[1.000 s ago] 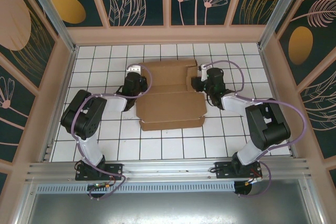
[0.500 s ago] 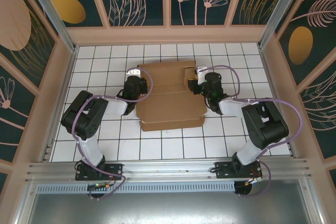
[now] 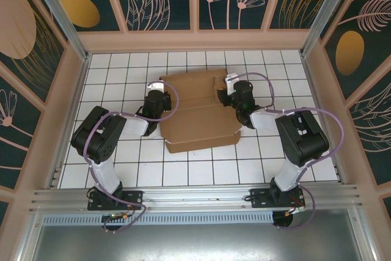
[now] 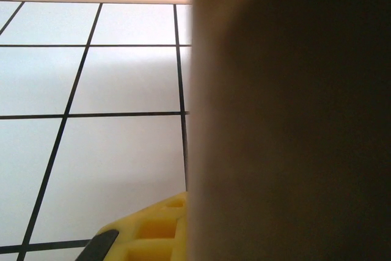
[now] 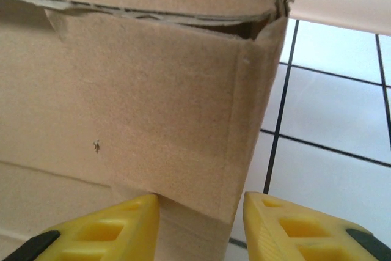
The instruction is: Fold the paper box
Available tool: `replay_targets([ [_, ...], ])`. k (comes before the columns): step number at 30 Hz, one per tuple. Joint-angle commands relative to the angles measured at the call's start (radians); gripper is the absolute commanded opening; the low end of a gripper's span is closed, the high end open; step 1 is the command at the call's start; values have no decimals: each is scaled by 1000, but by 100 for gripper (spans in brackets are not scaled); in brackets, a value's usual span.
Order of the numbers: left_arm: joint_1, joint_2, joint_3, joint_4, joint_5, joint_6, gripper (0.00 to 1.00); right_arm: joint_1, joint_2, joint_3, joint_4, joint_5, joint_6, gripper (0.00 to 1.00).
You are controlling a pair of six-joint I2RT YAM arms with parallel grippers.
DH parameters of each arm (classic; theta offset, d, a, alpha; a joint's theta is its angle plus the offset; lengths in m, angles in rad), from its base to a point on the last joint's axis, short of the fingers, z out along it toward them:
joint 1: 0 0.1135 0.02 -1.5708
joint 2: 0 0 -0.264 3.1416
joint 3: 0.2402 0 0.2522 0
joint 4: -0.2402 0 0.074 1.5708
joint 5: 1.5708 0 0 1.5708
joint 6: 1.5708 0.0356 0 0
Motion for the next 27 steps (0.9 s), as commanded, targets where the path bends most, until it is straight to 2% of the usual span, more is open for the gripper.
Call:
replay_targets([
  [1, -18, 8, -12, -73, 32, 46, 0, 15, 43, 75, -22, 72, 21, 40],
  [5, -21, 8, -11, -76, 32, 52, 0, 33, 88, 133, -51, 118, 14, 38],
  [9, -23, 7, -14, -74, 32, 55, 0, 47, 124, 166, -63, 160, -1, 30],
  [10, -22, 9, -14, -74, 32, 57, 0, 50, 131, 172, -64, 164, -2, 24],
  [18, -26, 10, -15, -66, 34, 61, 0, 56, 163, 188, -67, 192, -14, 0],
  [21, -27, 13, -16, -62, 37, 66, 0, 56, 166, 184, -56, 187, -19, 0],
  [27, -32, 17, -16, -57, 43, 71, 0, 52, 173, 188, -31, 119, -38, 19],
])
